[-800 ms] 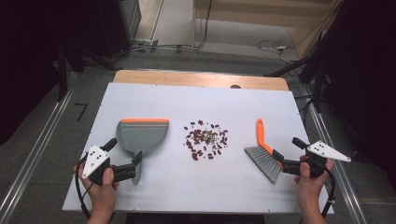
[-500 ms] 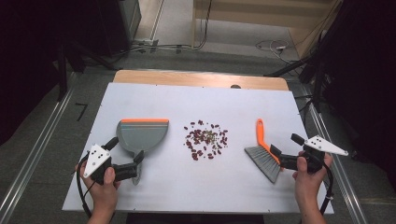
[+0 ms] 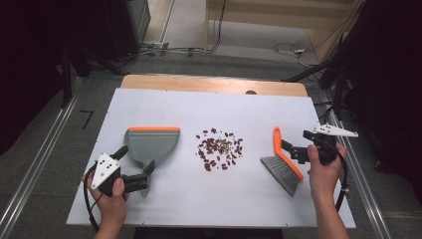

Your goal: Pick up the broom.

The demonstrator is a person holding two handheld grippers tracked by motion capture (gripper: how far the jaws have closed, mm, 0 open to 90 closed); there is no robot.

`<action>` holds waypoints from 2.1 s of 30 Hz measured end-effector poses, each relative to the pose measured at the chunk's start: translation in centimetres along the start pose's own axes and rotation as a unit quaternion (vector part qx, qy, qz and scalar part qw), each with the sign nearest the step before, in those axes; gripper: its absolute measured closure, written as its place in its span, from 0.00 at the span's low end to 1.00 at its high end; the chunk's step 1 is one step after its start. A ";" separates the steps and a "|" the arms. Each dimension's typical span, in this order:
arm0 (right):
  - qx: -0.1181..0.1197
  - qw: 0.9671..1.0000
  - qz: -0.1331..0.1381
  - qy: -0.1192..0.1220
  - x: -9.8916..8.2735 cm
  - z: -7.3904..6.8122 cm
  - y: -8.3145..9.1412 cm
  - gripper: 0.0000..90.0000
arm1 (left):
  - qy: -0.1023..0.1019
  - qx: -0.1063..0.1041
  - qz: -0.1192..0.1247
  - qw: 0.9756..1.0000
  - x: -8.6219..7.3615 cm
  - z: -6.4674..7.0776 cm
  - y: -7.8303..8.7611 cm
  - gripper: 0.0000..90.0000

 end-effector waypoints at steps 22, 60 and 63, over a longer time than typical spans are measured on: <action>-0.059 0.982 -0.164 -0.078 -0.9 1.9 -6.5 0.57 | -0.002 -0.016 -0.010 1.000 -0.2 0.3 -0.2 0.00; -0.057 0.974 -0.198 -0.090 -3.0 1.1 -7.4 0.75 | -0.018 -0.027 -0.026 0.999 -0.2 1.5 -0.5 0.00; -0.048 0.981 -0.167 -0.090 -3.1 1.0 -6.7 0.76 | -0.018 -0.029 -0.024 0.999 -0.2 1.5 -0.5 0.00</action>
Point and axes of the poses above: each handheld gripper's, and its own axes: y roughly backward along the jaws, x roughly out of its top, z roughly to its right, the point moved 1 cm from there along -y, roughly forward along the jaws, and after that the axes turned 4 degrees about x, right-handed, at the moved point
